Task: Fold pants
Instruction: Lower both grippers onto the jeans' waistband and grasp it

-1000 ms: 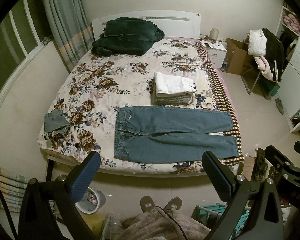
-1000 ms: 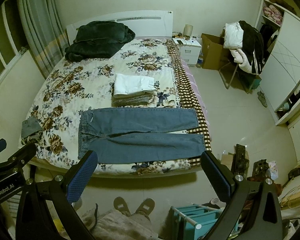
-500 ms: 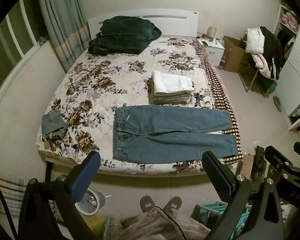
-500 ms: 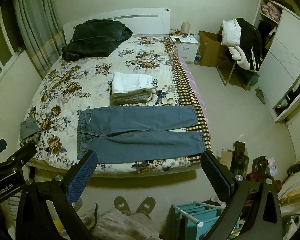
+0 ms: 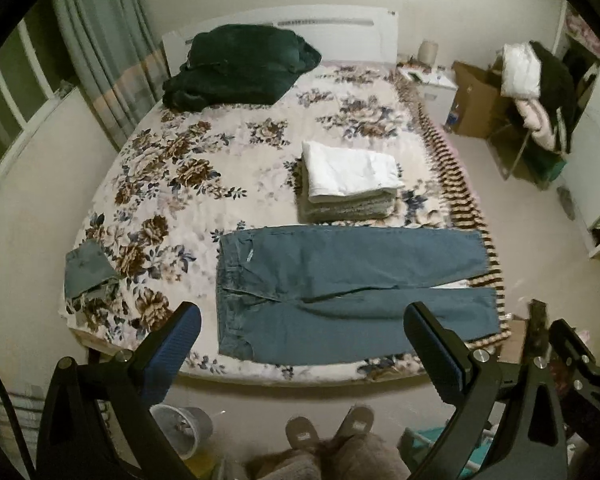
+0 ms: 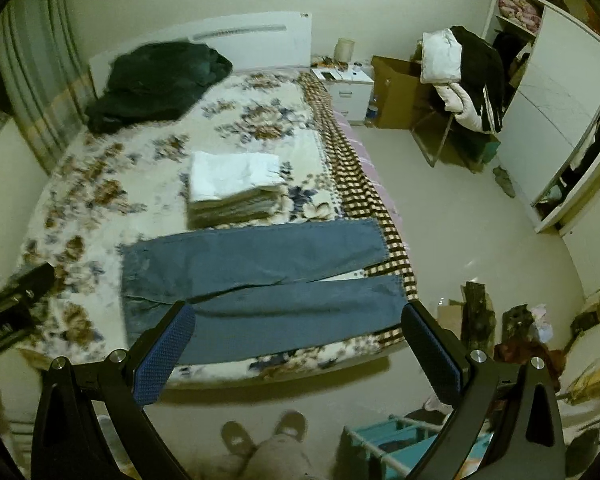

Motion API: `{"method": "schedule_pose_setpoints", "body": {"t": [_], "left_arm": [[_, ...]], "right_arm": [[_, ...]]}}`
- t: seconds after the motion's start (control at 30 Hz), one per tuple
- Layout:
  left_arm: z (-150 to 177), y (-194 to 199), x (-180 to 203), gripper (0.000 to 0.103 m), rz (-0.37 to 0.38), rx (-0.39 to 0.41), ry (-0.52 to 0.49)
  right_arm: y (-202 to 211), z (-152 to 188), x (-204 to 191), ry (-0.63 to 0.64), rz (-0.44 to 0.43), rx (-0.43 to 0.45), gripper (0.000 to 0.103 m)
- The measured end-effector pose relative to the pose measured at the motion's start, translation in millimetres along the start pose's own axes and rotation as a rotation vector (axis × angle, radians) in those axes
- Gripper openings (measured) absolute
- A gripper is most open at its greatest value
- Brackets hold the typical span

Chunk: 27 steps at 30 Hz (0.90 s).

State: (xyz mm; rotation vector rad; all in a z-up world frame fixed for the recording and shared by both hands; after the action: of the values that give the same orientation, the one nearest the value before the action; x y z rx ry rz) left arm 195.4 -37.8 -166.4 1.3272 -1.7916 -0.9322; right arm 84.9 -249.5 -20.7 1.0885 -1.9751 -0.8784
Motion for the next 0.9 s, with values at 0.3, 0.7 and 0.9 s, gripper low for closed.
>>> {"method": "schedule_pose_setpoints", "body": {"t": [0.3,0.7,0.9], "left_arm": [[-37,-149,9,0.103,-0.084,-0.13,-0.02],[-67,-360,2,0.103,-0.139,-0.284,-0.052],[-44,-497,13,0.103,-0.139,-0.455,-0.228]], "right_arm": [[-202,-61,-43,0.104,-0.045,-0.142,0.103],[-486,-117,-84,0.28,-0.042,-0.258,0.103],[-606,-89,-150,0.538,-0.055,-0.284,0.103]]}}
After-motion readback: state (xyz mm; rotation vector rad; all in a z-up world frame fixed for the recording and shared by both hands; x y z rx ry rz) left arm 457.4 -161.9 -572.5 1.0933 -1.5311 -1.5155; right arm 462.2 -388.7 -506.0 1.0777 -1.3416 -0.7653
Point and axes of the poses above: each gripper's, at about its wrist camera, not at the fingertips, and y roughly against the way its jaws point, x to its right, z to its underside, the point moved 10 cm from there along -y, roughly the way its jaws point, and after that the axes turned 12 degrees about z, right-handed, at the moved point
